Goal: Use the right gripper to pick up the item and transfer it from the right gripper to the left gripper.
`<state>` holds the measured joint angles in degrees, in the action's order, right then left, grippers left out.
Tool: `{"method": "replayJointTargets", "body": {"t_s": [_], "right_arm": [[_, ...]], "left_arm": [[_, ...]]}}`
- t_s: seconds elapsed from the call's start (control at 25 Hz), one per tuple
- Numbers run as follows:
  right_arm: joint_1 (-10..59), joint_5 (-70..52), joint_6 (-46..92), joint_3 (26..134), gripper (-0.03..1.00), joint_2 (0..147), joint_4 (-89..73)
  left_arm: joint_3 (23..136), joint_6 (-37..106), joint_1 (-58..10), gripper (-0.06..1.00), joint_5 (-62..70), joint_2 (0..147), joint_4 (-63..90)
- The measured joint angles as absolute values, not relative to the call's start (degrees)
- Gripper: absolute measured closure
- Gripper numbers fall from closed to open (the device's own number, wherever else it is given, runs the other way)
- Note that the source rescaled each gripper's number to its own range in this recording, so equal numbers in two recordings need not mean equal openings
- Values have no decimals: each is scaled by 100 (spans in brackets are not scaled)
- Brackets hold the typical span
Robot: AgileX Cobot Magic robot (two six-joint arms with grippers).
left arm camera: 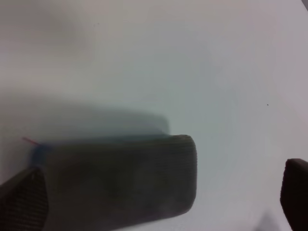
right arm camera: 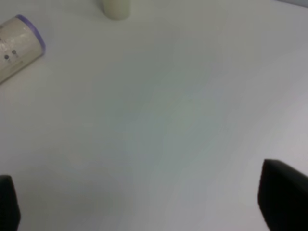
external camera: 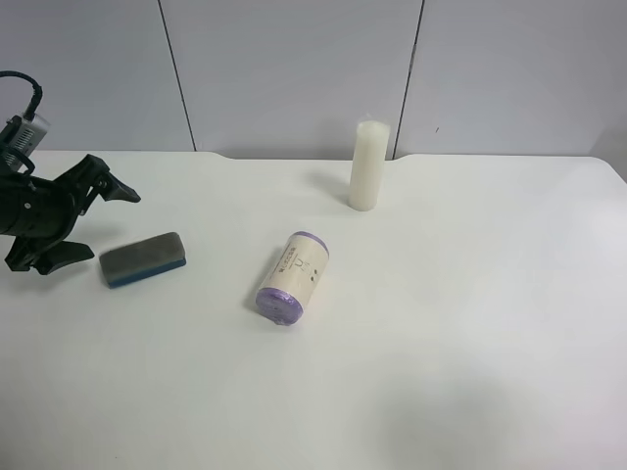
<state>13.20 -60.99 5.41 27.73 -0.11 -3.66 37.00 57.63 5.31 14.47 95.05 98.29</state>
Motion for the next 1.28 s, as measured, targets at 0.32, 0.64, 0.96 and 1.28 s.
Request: {"method": "replayJointTargets", "body": {"t_s": [0.32, 0.64, 0.96, 1.28], "right_arm": [[1320, -6099, 541, 2773, -2, -11, -366], [1320, -6099, 541, 2773, -2, -11, -366], [1320, -6099, 541, 2773, -2, -11, -366], [1320, -6099, 541, 2773, -2, -11, -366]], "left_arm": [[3700, 5773, 743, -5, 1458, 9464, 9772], [3700, 5919, 1144, -5, 1538, 8652, 8980], [3695, 5788, 1217, -5, 2186, 7154, 7818], [3695, 4171, 1217, -5, 2965, 5814, 6183]]}}
